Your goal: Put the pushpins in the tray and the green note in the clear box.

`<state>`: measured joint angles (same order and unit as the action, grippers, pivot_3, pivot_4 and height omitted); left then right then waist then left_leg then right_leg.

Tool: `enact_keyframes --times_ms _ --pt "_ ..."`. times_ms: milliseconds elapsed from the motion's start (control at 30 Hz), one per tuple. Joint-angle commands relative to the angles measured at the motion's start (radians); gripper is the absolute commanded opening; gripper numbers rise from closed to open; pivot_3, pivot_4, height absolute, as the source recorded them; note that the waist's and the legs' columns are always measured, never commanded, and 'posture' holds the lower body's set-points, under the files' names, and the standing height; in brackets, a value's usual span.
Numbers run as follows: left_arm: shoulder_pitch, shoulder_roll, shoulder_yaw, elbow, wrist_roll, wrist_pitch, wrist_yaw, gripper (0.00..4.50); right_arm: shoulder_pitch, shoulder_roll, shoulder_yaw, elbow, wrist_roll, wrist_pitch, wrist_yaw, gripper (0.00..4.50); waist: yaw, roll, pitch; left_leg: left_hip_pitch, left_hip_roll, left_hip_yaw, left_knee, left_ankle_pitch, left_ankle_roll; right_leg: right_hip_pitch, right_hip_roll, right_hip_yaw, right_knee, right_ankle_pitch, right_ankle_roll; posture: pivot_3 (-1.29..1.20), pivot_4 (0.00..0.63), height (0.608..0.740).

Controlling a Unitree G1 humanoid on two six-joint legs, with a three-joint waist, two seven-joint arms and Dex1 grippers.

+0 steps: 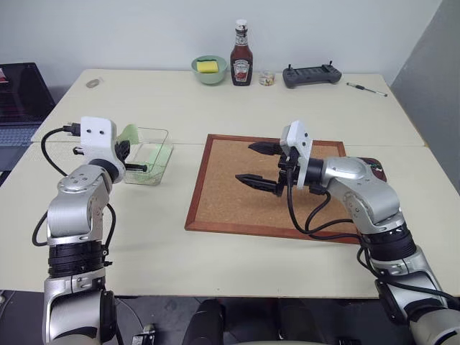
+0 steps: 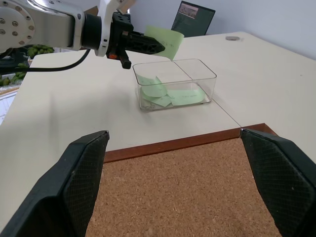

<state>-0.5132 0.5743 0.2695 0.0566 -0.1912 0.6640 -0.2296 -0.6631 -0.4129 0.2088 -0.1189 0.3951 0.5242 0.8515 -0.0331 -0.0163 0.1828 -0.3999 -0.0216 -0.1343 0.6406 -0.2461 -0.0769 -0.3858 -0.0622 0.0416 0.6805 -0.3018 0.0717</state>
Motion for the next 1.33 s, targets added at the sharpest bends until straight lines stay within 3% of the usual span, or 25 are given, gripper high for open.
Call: enact_keyframes --times_ms 33,600,967,1167,1333 --pt "0.001 0.003 0.007 -0.013 0.010 -0.030 0.002 0.39 -0.019 0.006 -0.006 -0.031 -0.004 -0.017 0.011 4.50 0.000 0.000 0.000 0.000 0.000 0.000 0.000 0.000 0.000 0.000 0.000 0.000 0.000 0.000 0.000 0.00 0.150 0.740" --pt "-0.022 -0.024 -0.018 -0.108 -0.007 -0.073 -0.023 3.69 -0.010 0.008 -0.026 -0.041 -0.007 -0.019 0.006 4.50 -0.001 0.000 0.000 0.000 0.000 0.000 0.000 0.000 0.001 0.000 0.000 0.000 0.001 0.000 0.000 0.00 0.150 0.740" --pt "0.131 -0.121 -0.230 -0.368 -0.059 -0.163 -0.182 3.69 0.223 -0.045 -0.214 -0.110 -0.027 -0.118 -0.111 4.50 0.001 0.000 0.000 0.000 0.000 0.002 0.000 -0.001 0.001 0.000 -0.001 0.001 0.000 0.000 0.000 0.00 0.150 0.740" --pt "0.227 -0.103 -0.289 -0.393 -0.091 -0.197 -0.317 3.69 0.373 -0.103 -0.256 -0.131 -0.026 -0.148 -0.093 4.50 -0.005 0.000 0.000 0.000 0.000 0.003 0.000 -0.001 0.002 0.000 0.000 0.002 0.001 0.000 0.000 0.00 0.150 0.740" --pt "0.248 -0.085 -0.292 -0.379 -0.091 -0.237 -0.373 3.69 0.396 -0.104 -0.261 -0.094 -0.047 -0.201 -0.107 4.50 -0.008 0.000 0.000 0.001 0.001 0.003 0.000 -0.001 0.002 0.001 0.001 0.002 0.001 0.000 0.000 0.00 0.150 0.740"
